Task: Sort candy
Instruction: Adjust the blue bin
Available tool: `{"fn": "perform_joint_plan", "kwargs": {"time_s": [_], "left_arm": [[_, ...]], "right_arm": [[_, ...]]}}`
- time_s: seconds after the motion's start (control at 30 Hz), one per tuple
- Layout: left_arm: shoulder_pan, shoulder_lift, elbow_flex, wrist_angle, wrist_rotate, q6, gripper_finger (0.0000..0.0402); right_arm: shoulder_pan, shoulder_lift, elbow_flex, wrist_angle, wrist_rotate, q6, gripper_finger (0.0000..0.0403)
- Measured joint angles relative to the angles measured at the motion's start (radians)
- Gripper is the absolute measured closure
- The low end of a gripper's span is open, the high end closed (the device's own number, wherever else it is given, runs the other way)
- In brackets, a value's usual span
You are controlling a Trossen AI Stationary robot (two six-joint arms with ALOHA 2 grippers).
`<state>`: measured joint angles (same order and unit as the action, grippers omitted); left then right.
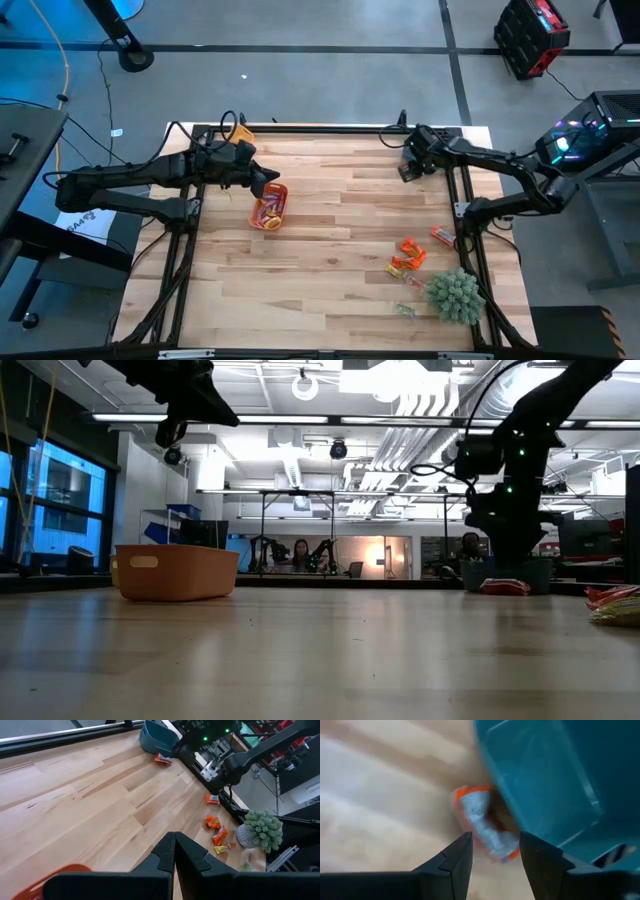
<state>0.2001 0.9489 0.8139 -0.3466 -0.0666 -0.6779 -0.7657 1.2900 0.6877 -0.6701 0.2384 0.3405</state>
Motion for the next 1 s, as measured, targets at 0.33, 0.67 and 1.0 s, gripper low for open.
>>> {"fn": "perform_joint_plan", "kwargs": {"time_s": [0.33, 0.67, 1.0], "left_arm": [[0.000, 0.000, 0.000, 0.001, 0.000, -0.026, 0.0401], [0.000, 0.000, 0.000, 0.001, -0.001, -0.044, 0.0401], [0.000, 0.000, 0.000, 0.000, -0.001, -0.035, 0.0401]], "right_arm": [[-0.062, 0.031, 0.001, 0.126, 0.056, 0.050, 0.0245], [-0.098, 0.181, 0.001, 0.171, 0.077, 0.156, 0.0305], [-0.057, 0.219, 0.004, 0.194, -0.057, 0.104, 0.0395]]}}
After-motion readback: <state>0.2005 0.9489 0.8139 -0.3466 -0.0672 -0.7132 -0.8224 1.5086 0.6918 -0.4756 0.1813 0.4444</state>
